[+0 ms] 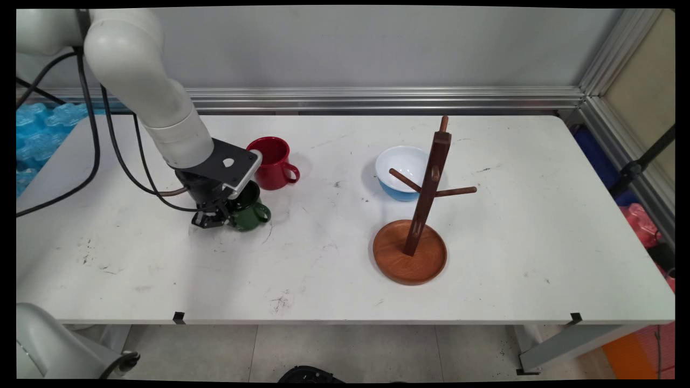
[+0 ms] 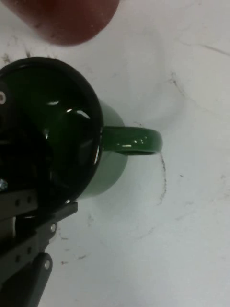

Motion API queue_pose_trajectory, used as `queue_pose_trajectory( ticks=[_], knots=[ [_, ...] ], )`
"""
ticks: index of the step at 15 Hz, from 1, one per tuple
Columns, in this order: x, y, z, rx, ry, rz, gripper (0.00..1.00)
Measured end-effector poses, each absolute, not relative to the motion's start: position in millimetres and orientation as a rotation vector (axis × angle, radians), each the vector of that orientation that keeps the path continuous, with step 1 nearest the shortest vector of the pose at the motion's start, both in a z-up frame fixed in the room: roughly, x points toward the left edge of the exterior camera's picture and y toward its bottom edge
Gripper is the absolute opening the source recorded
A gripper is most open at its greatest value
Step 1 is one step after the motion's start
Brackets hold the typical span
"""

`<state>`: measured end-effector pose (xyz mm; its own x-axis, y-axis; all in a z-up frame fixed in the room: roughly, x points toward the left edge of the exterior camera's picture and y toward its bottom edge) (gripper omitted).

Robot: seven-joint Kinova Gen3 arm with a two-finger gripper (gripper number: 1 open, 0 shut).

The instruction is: Place the picked object on the table

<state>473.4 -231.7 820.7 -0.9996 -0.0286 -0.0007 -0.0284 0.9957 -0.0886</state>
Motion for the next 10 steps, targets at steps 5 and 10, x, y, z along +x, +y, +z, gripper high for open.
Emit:
queue_pose_trajectory(
  ticks=[5, 10],
  knots=[
    [474.6, -231.5, 820.2, 0.028, 3.135, -0.159, 0.00],
    [475.2, -230.1, 819.6, 0.059, 3.131, -0.164, 1.00]
  ],
)
